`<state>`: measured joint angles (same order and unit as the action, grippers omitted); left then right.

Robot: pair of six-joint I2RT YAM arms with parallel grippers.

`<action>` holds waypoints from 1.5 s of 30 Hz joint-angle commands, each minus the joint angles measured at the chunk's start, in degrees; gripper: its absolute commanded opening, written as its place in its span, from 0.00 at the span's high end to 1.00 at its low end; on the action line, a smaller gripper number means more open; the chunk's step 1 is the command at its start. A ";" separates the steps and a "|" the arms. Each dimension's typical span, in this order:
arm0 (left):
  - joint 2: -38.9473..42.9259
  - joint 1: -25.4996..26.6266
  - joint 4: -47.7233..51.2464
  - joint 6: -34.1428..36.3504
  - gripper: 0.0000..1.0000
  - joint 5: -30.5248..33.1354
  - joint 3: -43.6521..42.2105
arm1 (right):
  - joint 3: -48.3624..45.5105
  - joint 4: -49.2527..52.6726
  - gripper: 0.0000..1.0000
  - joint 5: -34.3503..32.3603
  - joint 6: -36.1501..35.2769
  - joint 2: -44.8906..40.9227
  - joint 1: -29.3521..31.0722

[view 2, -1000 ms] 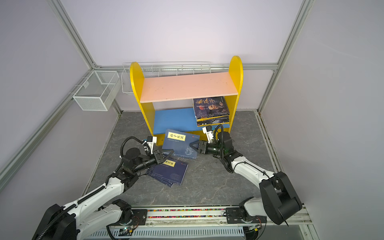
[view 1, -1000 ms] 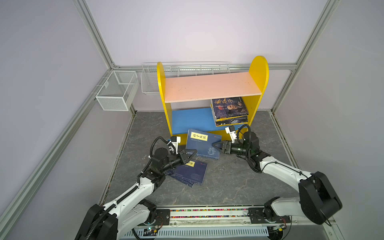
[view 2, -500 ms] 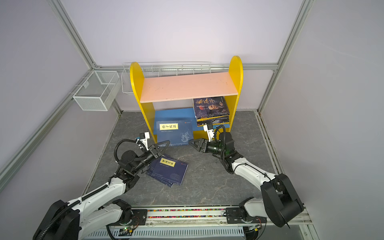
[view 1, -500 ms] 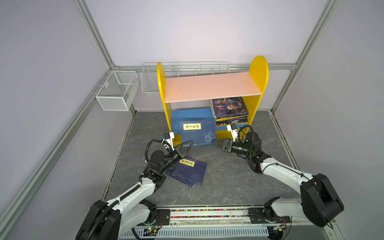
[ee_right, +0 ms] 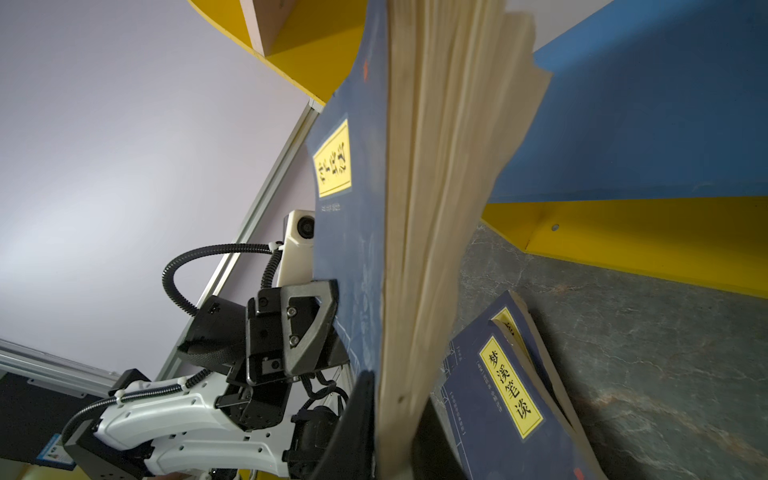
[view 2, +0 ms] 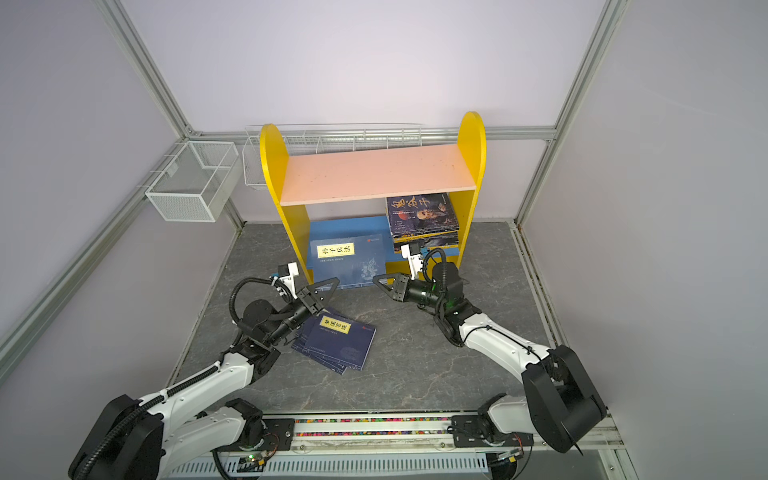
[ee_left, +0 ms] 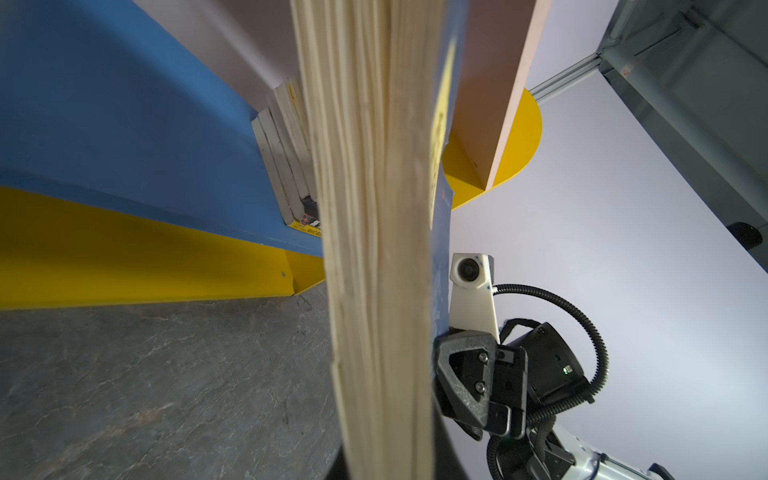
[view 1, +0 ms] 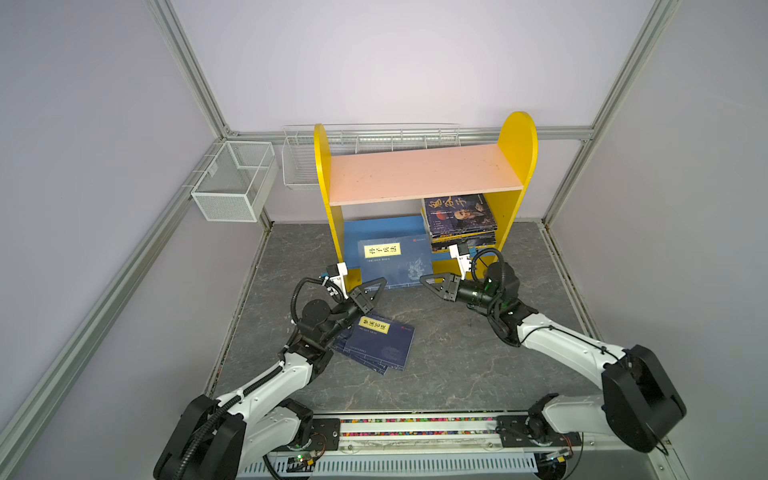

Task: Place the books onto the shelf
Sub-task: 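Lift the dark blue book upright with the right gripper while the left steadies the pile, then carry the dark blue book onto the blue shelf with the right gripper and release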

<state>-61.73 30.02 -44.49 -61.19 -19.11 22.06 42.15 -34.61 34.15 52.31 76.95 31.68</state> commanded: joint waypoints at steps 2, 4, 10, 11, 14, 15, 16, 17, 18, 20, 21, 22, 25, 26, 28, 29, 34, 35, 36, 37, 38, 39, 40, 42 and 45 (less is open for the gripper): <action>1.39 0.22 19.03 -0.28 0.26 14.67 1.02 | 3.16 6.74 0.91 -6.18 -5.18 -0.18 1.03; 2.91 0.22 25.67 -2.63 0.20 20.98 -0.41 | 4.99 9.11 0.92 -8.20 -6.87 0.73 1.03; 14.56 0.39 37.49 -5.81 0.18 33.11 -5.05 | 12.47 11.36 0.93 -9.89 -10.23 5.50 0.88; 17.06 0.39 40.93 -4.86 0.18 34.59 -4.48 | 13.82 12.02 0.93 -10.05 -10.65 6.56 0.84; 24.23 0.30 49.16 -2.85 0.18 39.14 -3.74 | 17.22 12.59 0.93 -10.62 -11.05 9.98 0.84; 25.96 0.30 51.18 -2.73 0.18 40.72 -3.74 | 18.19 12.55 0.93 -10.95 -10.89 11.26 0.84; 27.57 0.31 52.75 -2.71 0.18 42.08 -4.01 | 19.36 12.64 0.92 -11.46 -10.45 12.62 0.84; 28.96 0.22 54.46 -2.67 0.18 42.84 -4.13 | 20.60 12.49 0.92 -11.64 -9.95 14.10 0.91; 29.96 0.21 55.82 -2.62 0.18 43.33 -4.18 | 21.66 12.38 0.92 -11.87 -9.52 15.51 0.97; 30.92 0.21 57.69 -2.45 0.18 43.46 -4.31 | 24.26 11.89 0.92 -12.40 -8.43 18.68 1.21; 31.06 0.21 58.13 -2.52 0.18 43.33 -4.44 | 25.13 11.33 0.92 -12.63 -7.95 20.08 1.44; 31.02 0.22 58.17 -2.65 0.18 42.99 -4.71 | 26.04 10.79 0.92 -13.12 -7.19 21.66 1.62; 30.34 0.21 57.17 -3.29 0.19 42.32 -5.73 | 29.07 9.03 0.91 -12.89 -5.25 26.05 1.93; 30.04 0.21 57.06 -3.56 0.19 42.28 -5.87 | 30.17 9.03 0.92 -12.88 -4.67 27.29 2.06; 29.31 0.21 56.91 -3.55 0.19 42.15 -5.90 | 31.82 9.55 0.91 -12.77 -3.36 29.37 2.32; 29.01 0.22 56.78 -3.48 0.19 42.01 -5.85 | 32.73 10.35 0.91 -12.71 -2.98 30.25 2.49; 27.77 0.21 55.84 -2.97 0.18 41.20 -5.90 | 35.35 14.82 0.89 -14.37 -2.58 32.77 3.62; 27.51 0.23 55.52 -2.91 0.18 41.01 -5.92 | 35.36 14.58 0.89 -14.84 -2.17 33.16 3.69; 27.26 0.26 55.39 -2.93 0.18 40.88 -5.96 | 35.37 14.65 0.88 -15.26 -1.82 33.46 3.71; 27.05 0.21 55.01 -2.86 0.18 40.70 -5.98 | 35.46 14.74 0.88 -15.77 -1.43 33.65 3.74; 26.86 0.26 54.71 -2.88 0.18 40.52 -6.02 | 35.46 14.87 0.87 -16.32 -1.31 33.79 3.74; 26.61 0.21 54.56 -2.88 0.18 40.46 -6.01 | 35.37 15.13 0.87 -16.96 -1.33 33.83 3.76; 26.41 0.21 54.38 -2.84 0.18 40.23 -5.99 | 35.58 15.95 0.84 -17.81 -1.34 33.88 3.82; 26.02 0.21 54.00 -2.73 0.18 39.92 -5.98 | 36.19 18.12 0.69 -19.48 -1.39 33.75 3.77; 25.62 0.22 53.80 -2.80 0.18 39.57 -5.98 | 36.60 21.29 0.42 -21.80 -1.51 32.96 3.94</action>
<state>-35.97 30.17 10.28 -64.36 20.69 16.80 77.14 -16.10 16.49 50.48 109.86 35.16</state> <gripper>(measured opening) 0.816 0.529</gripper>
